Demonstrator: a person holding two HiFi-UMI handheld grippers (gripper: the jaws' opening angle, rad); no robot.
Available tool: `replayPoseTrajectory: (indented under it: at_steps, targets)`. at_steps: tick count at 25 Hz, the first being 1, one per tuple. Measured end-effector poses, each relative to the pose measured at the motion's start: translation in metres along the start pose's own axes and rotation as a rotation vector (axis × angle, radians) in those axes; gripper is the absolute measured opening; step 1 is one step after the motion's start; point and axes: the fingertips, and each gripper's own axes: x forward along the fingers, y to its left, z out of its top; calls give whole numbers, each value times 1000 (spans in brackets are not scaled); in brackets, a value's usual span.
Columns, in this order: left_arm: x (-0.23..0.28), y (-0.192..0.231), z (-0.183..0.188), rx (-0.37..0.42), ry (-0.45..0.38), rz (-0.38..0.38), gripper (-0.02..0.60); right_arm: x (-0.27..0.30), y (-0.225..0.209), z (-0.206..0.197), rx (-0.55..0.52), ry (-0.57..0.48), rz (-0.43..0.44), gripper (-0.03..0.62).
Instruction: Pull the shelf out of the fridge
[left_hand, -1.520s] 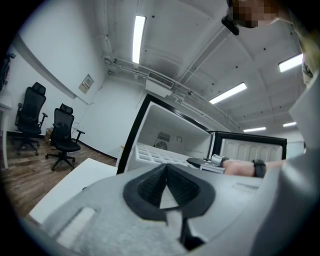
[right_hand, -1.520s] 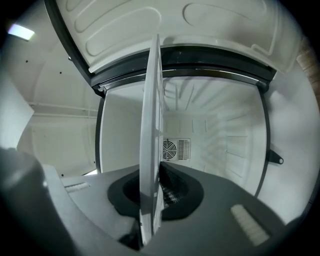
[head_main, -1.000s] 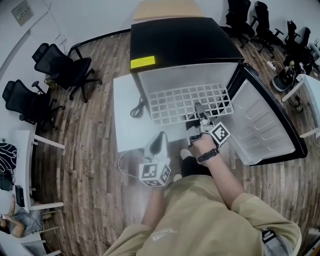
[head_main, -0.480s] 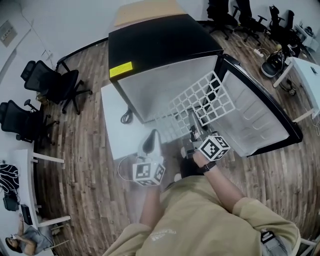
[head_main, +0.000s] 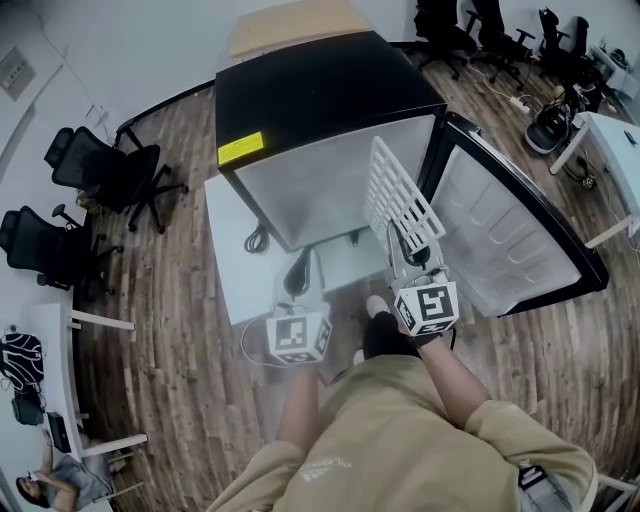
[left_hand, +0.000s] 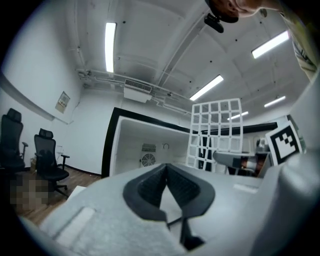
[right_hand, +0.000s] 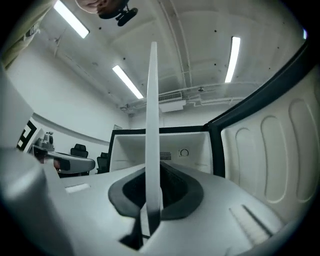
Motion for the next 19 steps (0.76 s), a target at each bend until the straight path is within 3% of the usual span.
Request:
replayPoseTrajectory:
  at_steps: [5,12,19]
  targets:
    - [8,2,-3,61,5,7,2,1,3,-6,3,11,12,23]
    - [23,-1,-22,22,42,-1,2,-3,12,-20,-12,43,54,23]
    - [45,-13,-41,-22,82,-54,2,6,-3,-26,-17,75,42,23]
